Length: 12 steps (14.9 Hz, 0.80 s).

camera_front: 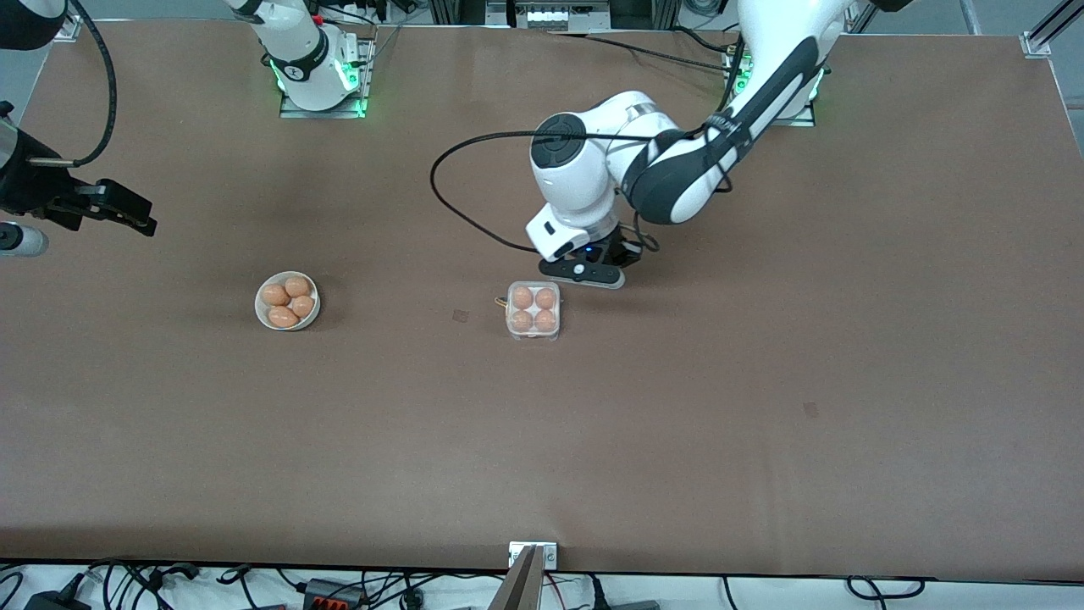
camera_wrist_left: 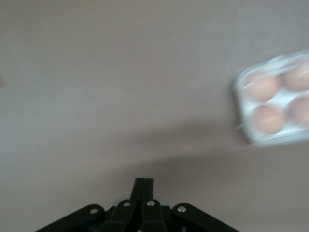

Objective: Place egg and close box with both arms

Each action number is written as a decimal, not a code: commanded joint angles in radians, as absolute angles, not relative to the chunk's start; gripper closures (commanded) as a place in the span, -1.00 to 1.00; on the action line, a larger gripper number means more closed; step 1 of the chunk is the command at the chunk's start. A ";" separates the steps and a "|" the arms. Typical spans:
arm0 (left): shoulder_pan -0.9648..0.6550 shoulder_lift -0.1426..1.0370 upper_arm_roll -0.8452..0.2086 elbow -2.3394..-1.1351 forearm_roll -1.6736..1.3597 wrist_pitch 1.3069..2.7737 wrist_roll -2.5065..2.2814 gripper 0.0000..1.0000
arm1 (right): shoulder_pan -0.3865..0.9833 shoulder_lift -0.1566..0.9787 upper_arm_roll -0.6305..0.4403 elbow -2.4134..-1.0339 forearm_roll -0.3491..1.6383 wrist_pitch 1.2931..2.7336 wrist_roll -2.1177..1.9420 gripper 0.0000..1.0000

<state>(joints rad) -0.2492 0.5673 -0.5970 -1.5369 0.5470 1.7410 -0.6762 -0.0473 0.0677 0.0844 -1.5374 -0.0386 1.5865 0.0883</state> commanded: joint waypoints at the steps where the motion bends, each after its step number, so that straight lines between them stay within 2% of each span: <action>1: -0.183 0.534 -0.611 -1.490 0.557 1.605 -0.429 0.91 | -0.045 -0.070 0.084 -1.711 -0.041 1.676 0.074 -1.00; 3: -0.149 0.535 -0.611 -1.428 0.554 1.540 -0.301 0.63 | -0.046 -0.077 0.084 -1.711 -0.043 1.668 0.072 -1.00; 6: -0.079 0.534 -0.611 -1.379 0.436 1.511 -0.264 -0.92 | -0.051 -0.078 0.077 -1.686 -0.040 1.626 0.078 -1.00; 7: -0.045 0.532 -0.614 -1.370 0.396 1.509 -0.264 -1.00 | -0.051 -0.078 0.075 -1.680 -0.037 1.606 0.089 -1.00; 12: 0.113 0.491 -0.617 -1.315 0.243 1.505 -0.255 -1.00 | -0.051 -0.049 0.078 -1.625 -0.034 1.601 0.080 -1.00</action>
